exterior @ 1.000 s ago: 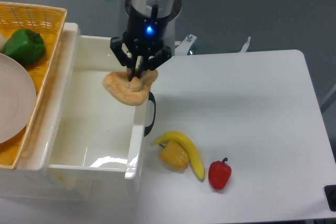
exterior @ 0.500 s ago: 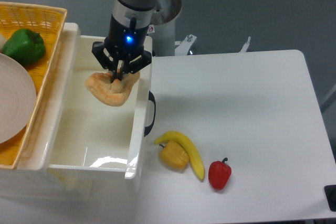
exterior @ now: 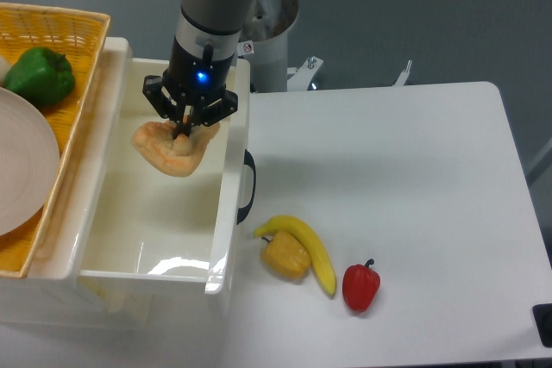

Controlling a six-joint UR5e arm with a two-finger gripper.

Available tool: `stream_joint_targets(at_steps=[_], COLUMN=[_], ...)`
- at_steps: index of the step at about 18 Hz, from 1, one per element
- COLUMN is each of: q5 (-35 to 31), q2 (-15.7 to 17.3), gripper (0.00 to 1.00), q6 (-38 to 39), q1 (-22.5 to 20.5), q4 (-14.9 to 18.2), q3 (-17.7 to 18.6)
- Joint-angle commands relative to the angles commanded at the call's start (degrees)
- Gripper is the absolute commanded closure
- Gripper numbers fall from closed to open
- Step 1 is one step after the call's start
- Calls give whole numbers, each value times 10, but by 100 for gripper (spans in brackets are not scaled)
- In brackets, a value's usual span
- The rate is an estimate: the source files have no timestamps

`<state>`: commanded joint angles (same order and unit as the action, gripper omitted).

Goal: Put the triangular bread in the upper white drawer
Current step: 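Lower the bread into the drawer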

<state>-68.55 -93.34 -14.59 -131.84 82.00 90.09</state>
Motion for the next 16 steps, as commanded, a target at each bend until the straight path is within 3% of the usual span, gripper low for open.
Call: stream_joint_targets(at_steps=[6, 9, 16], q5=[0, 1, 0], q2=[-10, -15, -24], gripper=[96, 88, 85], q6=[0, -2, -2], q1=[4, 9, 15], q4=[0, -1, -3], q3=[1, 1, 1])
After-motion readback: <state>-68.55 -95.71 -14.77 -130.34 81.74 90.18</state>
